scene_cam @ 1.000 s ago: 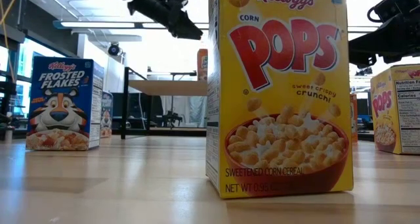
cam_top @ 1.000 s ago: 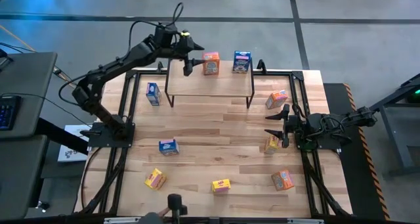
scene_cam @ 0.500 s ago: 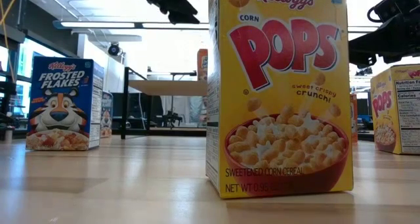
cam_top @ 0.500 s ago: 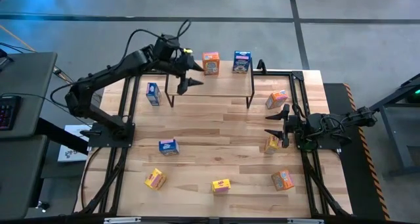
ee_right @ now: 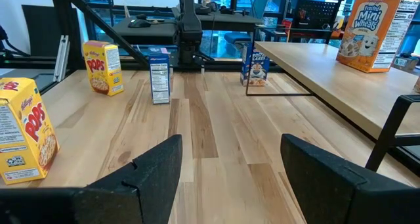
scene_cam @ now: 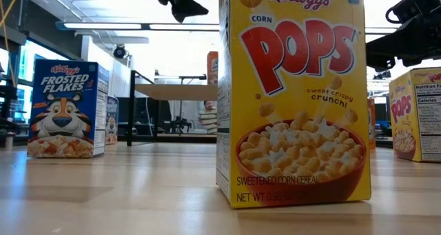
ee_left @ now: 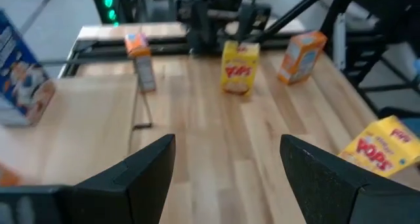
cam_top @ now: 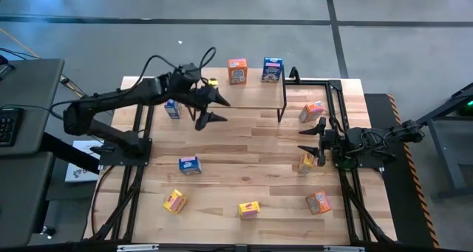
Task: Stack cereal on shelf
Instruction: Put the middle yellow cereal box on the shelf
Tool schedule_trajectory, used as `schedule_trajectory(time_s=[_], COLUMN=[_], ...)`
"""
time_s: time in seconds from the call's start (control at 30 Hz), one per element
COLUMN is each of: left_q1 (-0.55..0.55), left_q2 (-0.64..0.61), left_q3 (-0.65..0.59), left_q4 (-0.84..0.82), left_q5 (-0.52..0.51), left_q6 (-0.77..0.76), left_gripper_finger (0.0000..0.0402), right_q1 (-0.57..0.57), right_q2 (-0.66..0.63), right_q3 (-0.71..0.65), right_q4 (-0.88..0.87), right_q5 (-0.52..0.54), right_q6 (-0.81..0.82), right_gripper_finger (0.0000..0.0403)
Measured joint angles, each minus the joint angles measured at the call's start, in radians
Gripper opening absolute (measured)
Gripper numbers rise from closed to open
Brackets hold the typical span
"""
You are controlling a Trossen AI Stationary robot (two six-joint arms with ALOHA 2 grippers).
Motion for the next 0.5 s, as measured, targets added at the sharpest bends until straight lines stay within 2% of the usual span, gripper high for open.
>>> schedule_trajectory(time_s=[0.23, 0.5], left_q1=[-0.098, -0.233], left_q2=[-0.048, -0.050], left_q3=[-0.067, -0.067], left_q4=[0.099, 0.111], left_q5=[-0.018, -0.213], left_q6=[-0.089, -0.094], left_gripper_finger=[0.0266, 0.0266], right_q1=[0.000, 0.000], right_q2=[0.000, 0.000], right_q3=[0.000, 0.000], right_q4=[0.003, 0.008], right_q5=[0.003, 0.000], right_q6=[0.000, 0.028], right_gripper_finger=[0.0252, 0.0252])
